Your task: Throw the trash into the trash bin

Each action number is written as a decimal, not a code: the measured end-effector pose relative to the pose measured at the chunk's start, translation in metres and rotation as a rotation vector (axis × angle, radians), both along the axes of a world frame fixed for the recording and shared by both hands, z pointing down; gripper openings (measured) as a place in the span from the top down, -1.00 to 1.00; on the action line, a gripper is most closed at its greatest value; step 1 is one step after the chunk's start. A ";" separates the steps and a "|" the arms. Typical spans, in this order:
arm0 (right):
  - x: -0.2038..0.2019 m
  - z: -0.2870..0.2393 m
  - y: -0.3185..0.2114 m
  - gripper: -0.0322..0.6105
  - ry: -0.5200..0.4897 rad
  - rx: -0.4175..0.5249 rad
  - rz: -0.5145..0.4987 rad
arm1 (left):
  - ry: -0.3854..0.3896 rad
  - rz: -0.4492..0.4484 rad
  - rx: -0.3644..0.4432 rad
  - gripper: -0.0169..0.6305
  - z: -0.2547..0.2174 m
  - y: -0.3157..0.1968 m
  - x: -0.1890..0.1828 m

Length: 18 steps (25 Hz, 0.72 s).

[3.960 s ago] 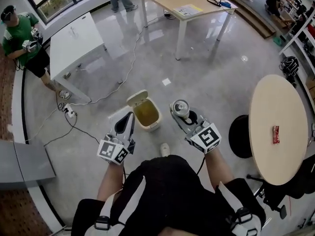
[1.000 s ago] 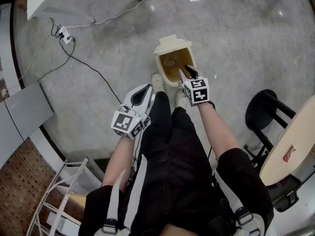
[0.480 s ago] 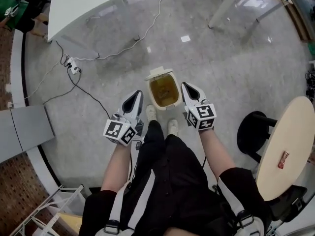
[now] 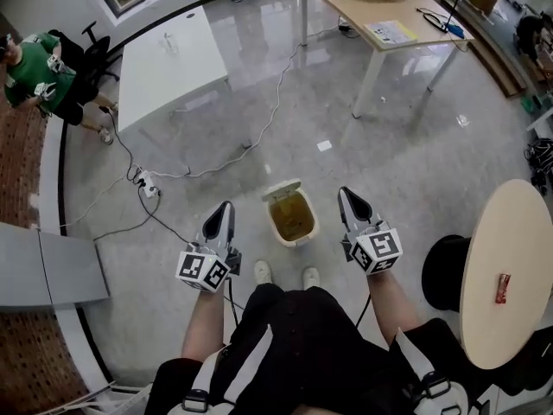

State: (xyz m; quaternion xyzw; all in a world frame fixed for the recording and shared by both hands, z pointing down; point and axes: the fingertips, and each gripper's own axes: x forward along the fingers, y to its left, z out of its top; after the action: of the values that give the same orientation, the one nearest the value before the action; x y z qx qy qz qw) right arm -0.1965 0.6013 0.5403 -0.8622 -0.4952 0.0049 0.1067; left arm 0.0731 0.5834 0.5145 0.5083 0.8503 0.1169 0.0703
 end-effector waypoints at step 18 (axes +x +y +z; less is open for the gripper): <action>0.060 -0.089 -0.089 0.88 0.011 -0.213 0.399 | -0.013 0.281 -0.149 0.94 -0.058 0.022 0.073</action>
State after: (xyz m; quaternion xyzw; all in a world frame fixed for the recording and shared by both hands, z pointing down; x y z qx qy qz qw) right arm -0.1360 0.5121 0.4513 -0.7536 -0.6519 0.0831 0.0145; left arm 0.1464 0.6058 0.4562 0.3769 0.9189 0.0655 0.0965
